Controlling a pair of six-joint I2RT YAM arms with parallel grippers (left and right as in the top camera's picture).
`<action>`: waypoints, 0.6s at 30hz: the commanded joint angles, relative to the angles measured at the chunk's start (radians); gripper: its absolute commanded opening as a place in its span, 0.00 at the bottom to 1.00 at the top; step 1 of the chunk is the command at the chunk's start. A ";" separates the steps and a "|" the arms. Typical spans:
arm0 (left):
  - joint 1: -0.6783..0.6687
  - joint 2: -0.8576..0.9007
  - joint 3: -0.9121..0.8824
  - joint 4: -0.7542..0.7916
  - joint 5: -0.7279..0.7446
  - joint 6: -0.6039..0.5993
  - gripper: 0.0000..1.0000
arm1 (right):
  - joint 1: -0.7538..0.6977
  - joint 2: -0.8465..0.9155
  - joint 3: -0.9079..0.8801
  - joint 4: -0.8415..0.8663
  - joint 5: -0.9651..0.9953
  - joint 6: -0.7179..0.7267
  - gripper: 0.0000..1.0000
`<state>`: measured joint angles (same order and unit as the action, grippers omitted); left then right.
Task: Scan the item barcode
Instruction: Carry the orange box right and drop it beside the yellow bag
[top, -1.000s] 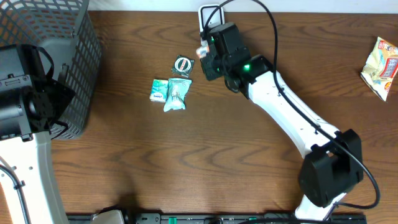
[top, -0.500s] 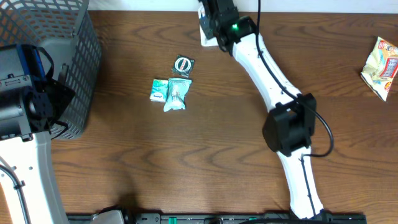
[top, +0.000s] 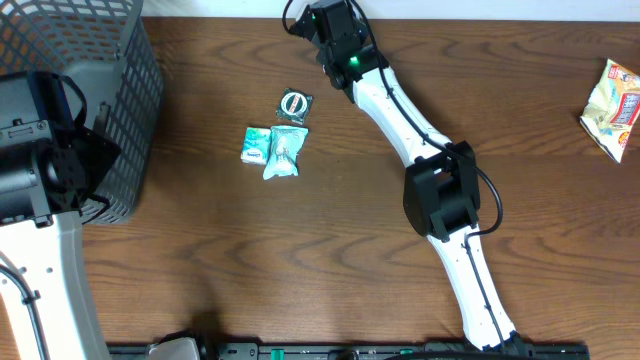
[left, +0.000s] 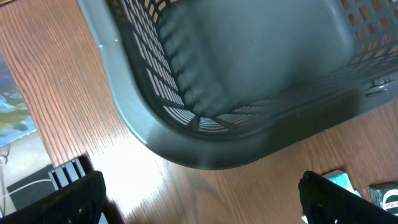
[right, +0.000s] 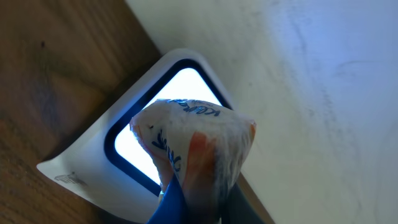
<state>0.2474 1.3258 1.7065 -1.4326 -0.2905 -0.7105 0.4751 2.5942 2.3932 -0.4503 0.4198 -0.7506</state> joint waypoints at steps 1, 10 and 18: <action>0.005 -0.007 -0.002 -0.002 -0.010 -0.009 0.98 | 0.002 -0.007 0.016 0.013 0.022 -0.044 0.01; 0.005 -0.007 -0.002 -0.002 -0.010 -0.009 0.98 | -0.050 -0.037 0.016 -0.027 0.027 0.105 0.01; 0.005 -0.007 -0.002 -0.002 -0.010 -0.009 0.98 | -0.232 -0.153 0.016 -0.198 0.041 0.500 0.01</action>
<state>0.2474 1.3258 1.7065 -1.4326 -0.2905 -0.7105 0.3515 2.5614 2.3943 -0.5869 0.4263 -0.5159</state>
